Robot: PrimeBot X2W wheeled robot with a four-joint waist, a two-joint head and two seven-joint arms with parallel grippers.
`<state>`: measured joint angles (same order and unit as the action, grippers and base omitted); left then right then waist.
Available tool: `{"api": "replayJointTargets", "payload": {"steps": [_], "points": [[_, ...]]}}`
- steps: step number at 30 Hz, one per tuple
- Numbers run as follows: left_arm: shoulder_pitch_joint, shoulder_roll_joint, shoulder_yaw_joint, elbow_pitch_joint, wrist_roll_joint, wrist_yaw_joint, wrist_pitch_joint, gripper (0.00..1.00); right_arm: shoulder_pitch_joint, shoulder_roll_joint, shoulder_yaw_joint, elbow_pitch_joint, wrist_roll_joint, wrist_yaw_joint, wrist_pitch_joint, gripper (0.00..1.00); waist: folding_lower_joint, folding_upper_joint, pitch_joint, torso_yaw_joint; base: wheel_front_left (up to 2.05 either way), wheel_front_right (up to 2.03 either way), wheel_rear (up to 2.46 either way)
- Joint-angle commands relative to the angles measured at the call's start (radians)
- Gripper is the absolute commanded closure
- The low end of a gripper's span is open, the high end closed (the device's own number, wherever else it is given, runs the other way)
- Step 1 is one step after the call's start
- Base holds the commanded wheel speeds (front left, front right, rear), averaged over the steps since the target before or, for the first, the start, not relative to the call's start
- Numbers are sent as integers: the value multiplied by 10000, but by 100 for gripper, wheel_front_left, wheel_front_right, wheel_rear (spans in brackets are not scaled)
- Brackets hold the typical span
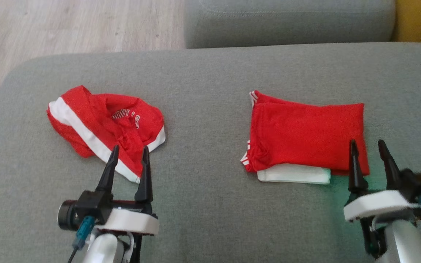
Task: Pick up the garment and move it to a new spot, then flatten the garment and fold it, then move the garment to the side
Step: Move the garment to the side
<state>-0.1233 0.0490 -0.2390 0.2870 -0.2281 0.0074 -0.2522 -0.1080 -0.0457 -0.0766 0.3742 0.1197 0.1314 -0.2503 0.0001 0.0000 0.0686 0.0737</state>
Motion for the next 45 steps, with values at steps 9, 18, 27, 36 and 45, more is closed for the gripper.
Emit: {"api": "replayJointTargets", "payload": {"steps": [9,18,27,36,45], "points": [[-919,13,-121,-282,-163,-60,-95,0,-2078,-45,-1528,1814,-737,-7,1105,0,-1,0,800,491,0,0,0],[-1121,13,-150,-201,-159,-61,-95,0,-2949,-45,-1942,4059,-758,-7,1658,0,-1,0,1160,769,0,0,0],[-1156,13,45,-196,-172,5,-95,0,-3358,-287,-1104,4382,-1591,-7,1281,100,-1,0,1020,480,0,0,0],[-1260,13,81,-338,-321,18,-95,0,-3456,-3324,-424,3848,-1759,-7,1638,100,-1,0,1100,221,0,0,0],[-1590,13,206,-480,-371,-40,-95,0,-3625,-5874,-1346,4124,-2589,-7,1713,100,-1,0,1859,422,0,0,0]]}}
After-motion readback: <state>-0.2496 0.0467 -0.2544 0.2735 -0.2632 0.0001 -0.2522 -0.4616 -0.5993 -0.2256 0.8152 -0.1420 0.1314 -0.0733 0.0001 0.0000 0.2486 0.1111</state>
